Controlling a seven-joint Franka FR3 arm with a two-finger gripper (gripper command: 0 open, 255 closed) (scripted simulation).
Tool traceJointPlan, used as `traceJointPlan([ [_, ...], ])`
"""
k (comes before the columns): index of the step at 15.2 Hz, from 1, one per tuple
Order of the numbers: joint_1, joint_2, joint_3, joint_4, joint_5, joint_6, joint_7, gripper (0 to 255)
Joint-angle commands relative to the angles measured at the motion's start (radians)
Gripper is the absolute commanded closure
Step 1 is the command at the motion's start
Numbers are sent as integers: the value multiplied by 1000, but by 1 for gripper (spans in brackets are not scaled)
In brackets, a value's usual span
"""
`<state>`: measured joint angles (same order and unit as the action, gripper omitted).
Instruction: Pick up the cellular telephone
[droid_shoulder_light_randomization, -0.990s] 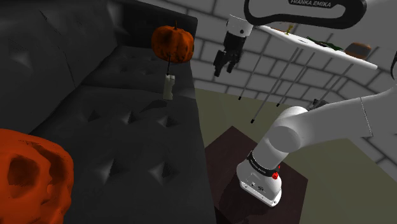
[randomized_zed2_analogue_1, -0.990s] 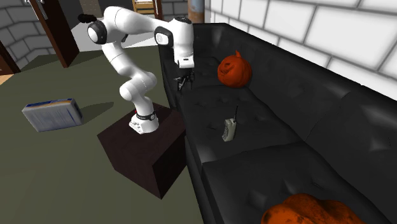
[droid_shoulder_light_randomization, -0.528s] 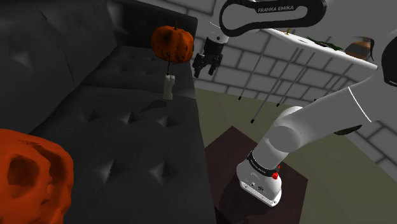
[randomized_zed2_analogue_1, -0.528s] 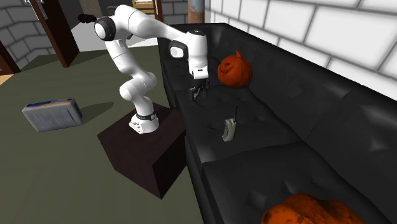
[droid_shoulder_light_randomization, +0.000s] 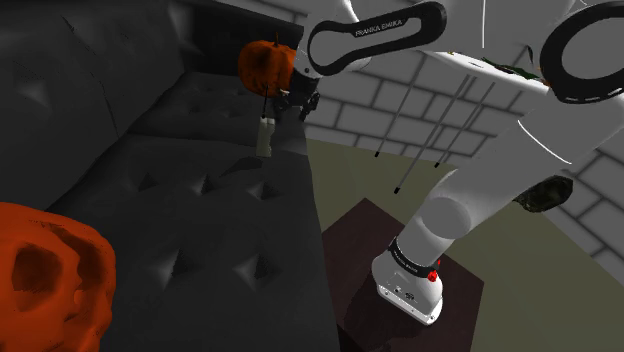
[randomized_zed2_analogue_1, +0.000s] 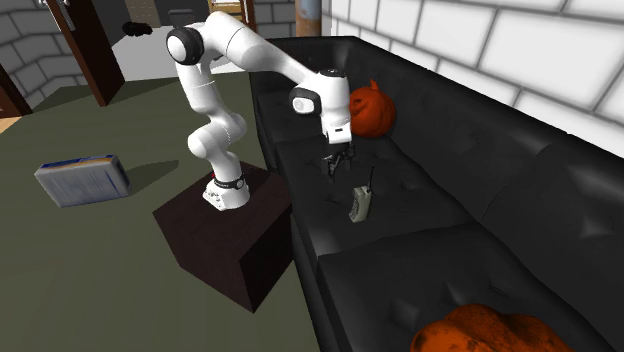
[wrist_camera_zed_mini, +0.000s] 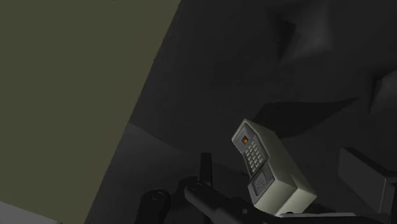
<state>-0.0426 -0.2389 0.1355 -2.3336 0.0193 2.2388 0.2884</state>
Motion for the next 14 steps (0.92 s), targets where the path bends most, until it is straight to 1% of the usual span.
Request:
traceJointPlan([
  [1, -4, 80, 11, 58, -11, 45, 37, 0],
  [5, -8, 215, 21, 151, -41, 125, 105, 0],
  [12, -7, 262, 21, 106, -55, 217, 116, 0],
  [14, -7, 267, 20, 102, -57, 224, 117, 0],
])
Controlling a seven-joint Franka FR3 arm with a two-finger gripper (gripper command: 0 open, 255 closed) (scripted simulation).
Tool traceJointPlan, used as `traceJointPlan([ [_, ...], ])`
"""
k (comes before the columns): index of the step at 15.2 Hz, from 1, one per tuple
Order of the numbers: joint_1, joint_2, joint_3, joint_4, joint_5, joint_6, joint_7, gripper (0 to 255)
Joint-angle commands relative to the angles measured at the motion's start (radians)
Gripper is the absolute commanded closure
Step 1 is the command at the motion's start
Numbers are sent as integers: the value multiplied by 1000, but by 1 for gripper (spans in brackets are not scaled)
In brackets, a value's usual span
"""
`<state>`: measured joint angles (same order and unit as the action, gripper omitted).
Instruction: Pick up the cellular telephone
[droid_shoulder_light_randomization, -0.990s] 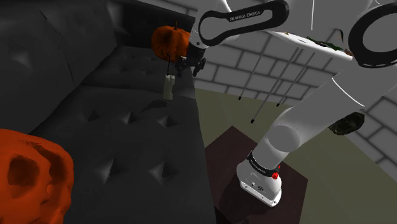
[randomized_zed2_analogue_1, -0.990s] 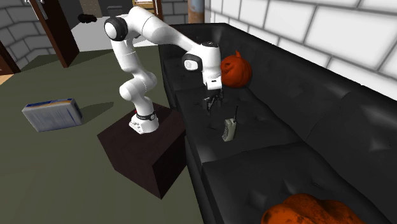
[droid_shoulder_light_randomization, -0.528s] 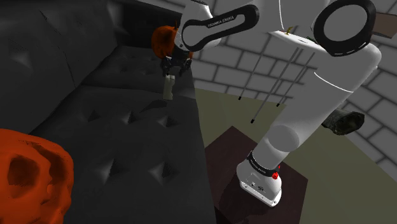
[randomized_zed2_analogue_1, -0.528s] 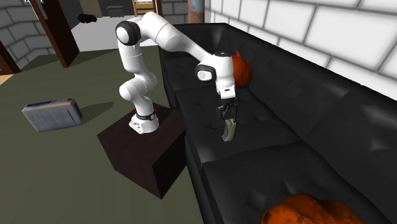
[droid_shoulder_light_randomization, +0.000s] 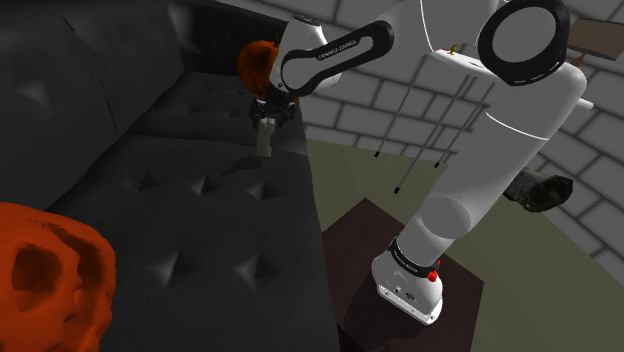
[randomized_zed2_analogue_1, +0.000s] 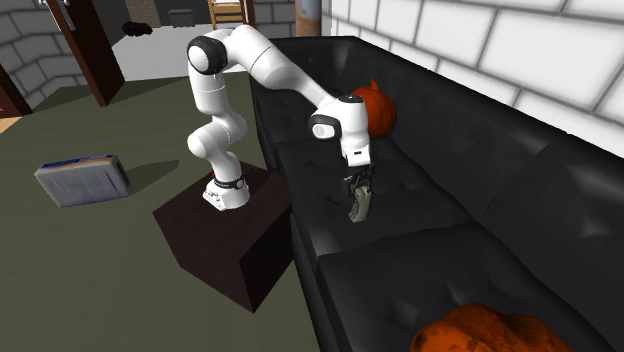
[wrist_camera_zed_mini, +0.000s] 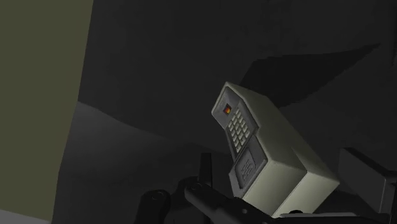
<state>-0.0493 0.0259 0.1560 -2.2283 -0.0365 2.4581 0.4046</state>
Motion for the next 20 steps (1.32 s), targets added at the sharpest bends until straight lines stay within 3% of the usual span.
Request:
traceJointPlan([
  [1, 0, 4, 0, 0, -1, 5, 1, 255],
  [10, 0, 2, 0, -3, -1, 5, 1, 255],
  [20, 0, -64, -1, 64, 18, -127, -14, 255],
])
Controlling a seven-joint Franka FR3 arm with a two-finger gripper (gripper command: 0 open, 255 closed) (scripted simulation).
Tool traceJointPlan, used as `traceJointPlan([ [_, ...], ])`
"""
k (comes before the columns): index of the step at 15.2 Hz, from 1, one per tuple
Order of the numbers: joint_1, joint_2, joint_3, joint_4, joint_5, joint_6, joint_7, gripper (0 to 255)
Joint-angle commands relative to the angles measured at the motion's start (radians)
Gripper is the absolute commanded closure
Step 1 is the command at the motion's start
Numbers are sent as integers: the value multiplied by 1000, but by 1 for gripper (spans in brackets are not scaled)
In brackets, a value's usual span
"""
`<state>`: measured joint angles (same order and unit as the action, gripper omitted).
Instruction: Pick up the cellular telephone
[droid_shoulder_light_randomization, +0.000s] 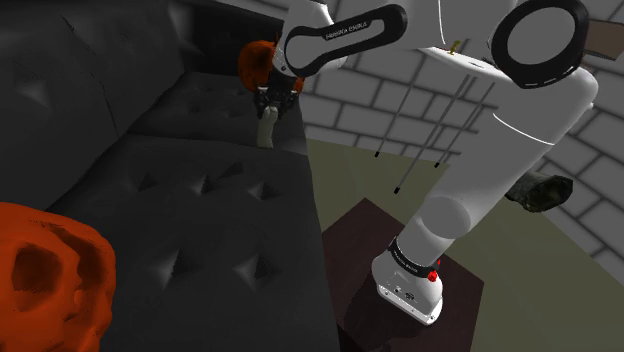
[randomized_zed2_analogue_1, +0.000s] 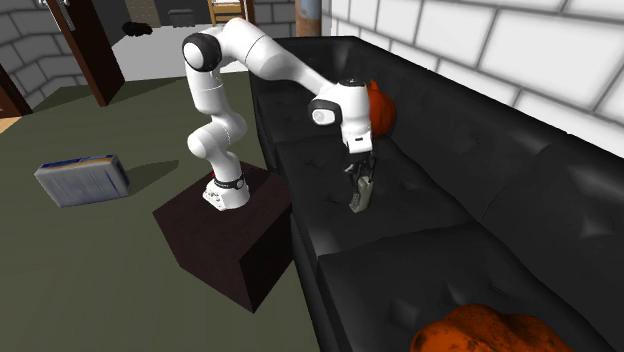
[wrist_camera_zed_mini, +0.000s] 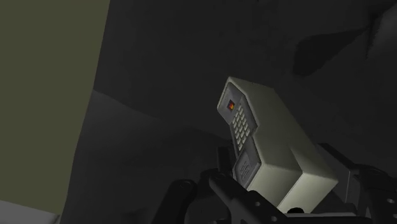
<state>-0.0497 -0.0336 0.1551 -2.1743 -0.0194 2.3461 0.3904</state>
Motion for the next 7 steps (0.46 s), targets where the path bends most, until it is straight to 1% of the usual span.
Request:
traceJointPlan([
  [1, 0, -10, 0, 18, 3, -28, -1, 255],
  [5, 0, -30, -1, 51, 7, -81, -6, 255],
  [7, 0, -31, -1, 53, 8, -83, -6, 255],
])
